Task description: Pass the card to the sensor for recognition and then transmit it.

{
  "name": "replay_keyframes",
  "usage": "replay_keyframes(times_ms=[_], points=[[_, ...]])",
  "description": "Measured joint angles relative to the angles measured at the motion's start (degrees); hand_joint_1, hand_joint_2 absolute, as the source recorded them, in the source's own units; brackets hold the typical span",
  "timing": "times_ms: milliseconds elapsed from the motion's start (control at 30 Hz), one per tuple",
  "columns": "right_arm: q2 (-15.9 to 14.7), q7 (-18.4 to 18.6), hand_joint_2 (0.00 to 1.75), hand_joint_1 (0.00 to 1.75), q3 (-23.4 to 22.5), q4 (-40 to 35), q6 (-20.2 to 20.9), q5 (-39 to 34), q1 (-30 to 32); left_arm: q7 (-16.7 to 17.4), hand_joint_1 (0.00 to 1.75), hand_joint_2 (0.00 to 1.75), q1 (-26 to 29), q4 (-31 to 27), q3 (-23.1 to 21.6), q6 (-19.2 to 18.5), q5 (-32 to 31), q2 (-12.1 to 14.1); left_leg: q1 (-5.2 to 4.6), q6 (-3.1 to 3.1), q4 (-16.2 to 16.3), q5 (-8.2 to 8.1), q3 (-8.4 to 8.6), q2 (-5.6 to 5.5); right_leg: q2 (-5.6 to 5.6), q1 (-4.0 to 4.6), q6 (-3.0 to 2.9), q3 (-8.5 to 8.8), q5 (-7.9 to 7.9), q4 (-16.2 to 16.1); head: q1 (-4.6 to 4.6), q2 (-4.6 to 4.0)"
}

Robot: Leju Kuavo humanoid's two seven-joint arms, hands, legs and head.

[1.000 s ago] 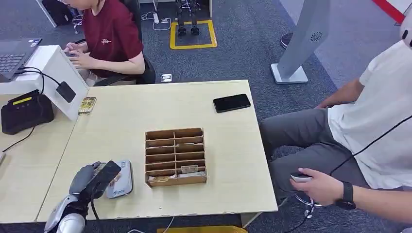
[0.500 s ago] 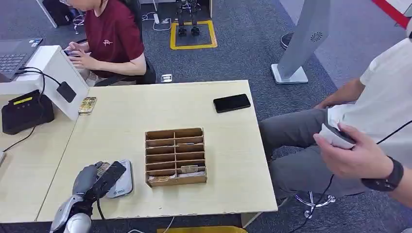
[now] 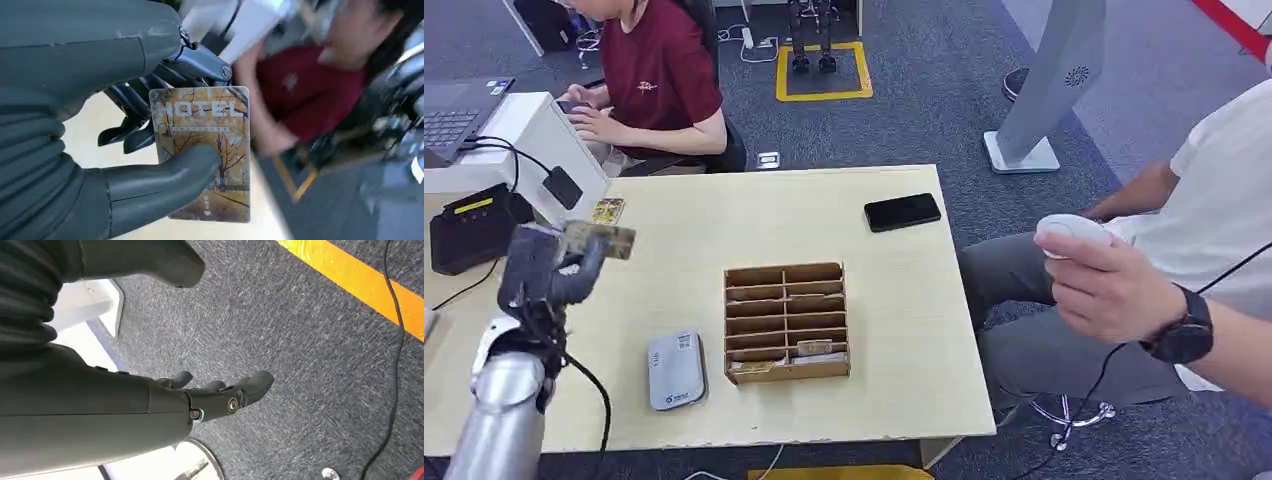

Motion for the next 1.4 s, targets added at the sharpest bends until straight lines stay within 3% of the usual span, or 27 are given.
replay_keyframes(times_ms=[133, 233, 333, 500, 633, 700, 833, 1000, 1400], points=[[0.00, 0.02, 1.75, 0.00, 0.79, -0.02, 0.04, 0.02, -0.18, -0.09, 1.75, 1.75, -9.29, 0.76, -0.02, 3.88, -6.52, 1.62, -0.02, -0.01, -0.01, 0.01, 0.05, 0.12, 0.13, 0.02, -0.03, -0.01, 0.09, 0.01, 0.00, 0.00], [0.00, 0.02, 1.75, 0.00, 1.05, -0.02, 0.07, 0.00, -0.23, -0.35, 1.75, 1.75, -11.49, 1.09, -0.02, 4.76, -7.45, 1.99, -0.02, -0.02, -0.01, 0.01, 0.04, 0.18, 0.17, 0.02, -0.03, -0.06, 0.09, 0.00, 0.00, 0.00], [-0.02, -0.02, 1.75, 0.00, 1.55, -0.02, 0.65, 0.00, -0.29, -1.18, 1.75, 1.75, -12.53, 1.48, -0.18, 7.72, -12.86, 2.40, -0.02, -0.02, 0.00, 0.00, -0.01, 0.22, 0.19, 0.01, -0.03, -0.12, 0.09, 0.00, 0.00, 0.00], [-0.11, -0.09, 1.75, 0.00, 2.95, -0.02, 1.49, 0.00, -0.54, -1.62, 1.75, 1.75, -14.26, 2.97, -2.09, 15.54, -31.74, 5.35, -0.01, -0.02, -0.01, 0.00, -0.02, 0.30, 0.27, 0.01, -0.03, -0.18, 0.09, 0.01, 0.00, 0.00], [-0.61, -0.24, 1.75, 0.00, 4.53, -0.02, 2.56, 0.00, -0.70, -1.57, 1.75, 1.75, -15.03, 6.77, -4.80, 25.40, -51.96, 8.96, 0.00, -0.02, -0.02, 0.01, -0.02, 0.32, 0.33, 0.01, -0.03, -0.19, 0.09, 0.02, 0.00, 0.00], [-0.90, -0.37, 1.75, 0.00, 5.24, -0.02, 2.95, 0.00, -0.94, -1.36, 1.75, 1.75, -15.22, 9.07, -6.42, 27.46, -57.27, 10.86, 0.00, -0.03, -0.02, 0.01, -0.02, 0.32, 0.35, 0.01, -0.04, -0.19, 0.09, 0.02, 0.00, 0.00], [-1.03, -0.85, 1.75, 0.00, 6.16, -0.02, 2.84, 0.00, -1.37, 0.22, 1.75, 1.75, -15.88, 13.42, -8.83, 28.80, -62.86, 12.68, -0.01, -0.04, -0.02, 0.02, -0.02, 0.39, 0.39, 0.01, -0.07, -0.22, 0.12, 0.02, -0.02, 0.00], [-1.03, -1.05, 1.75, 0.00, 6.73, -0.02, 2.62, 0.00, -1.75, 2.18, 1.75, 1.75, -16.91, 19.81, -12.35, 30.92, -66.77, 12.72, -0.02, -0.05, -0.01, 0.03, -0.03, 0.40, 0.39, 0.01, -0.06, -0.22, 0.13, 0.02, 0.02, 0.00], [-1.16, -1.07, 1.75, 0.00, 6.75, -0.02, 2.56, -0.09, -1.56, 2.25, 1.75, 1.75, -18.21, 26.08, -15.78, 31.16, -65.21, 10.80, -0.01, -0.05, -0.01, 0.02, -0.05, 0.41, 0.41, 0.01, -0.06, -0.28, 0.14, 0.01, 0.00, 0.00]])
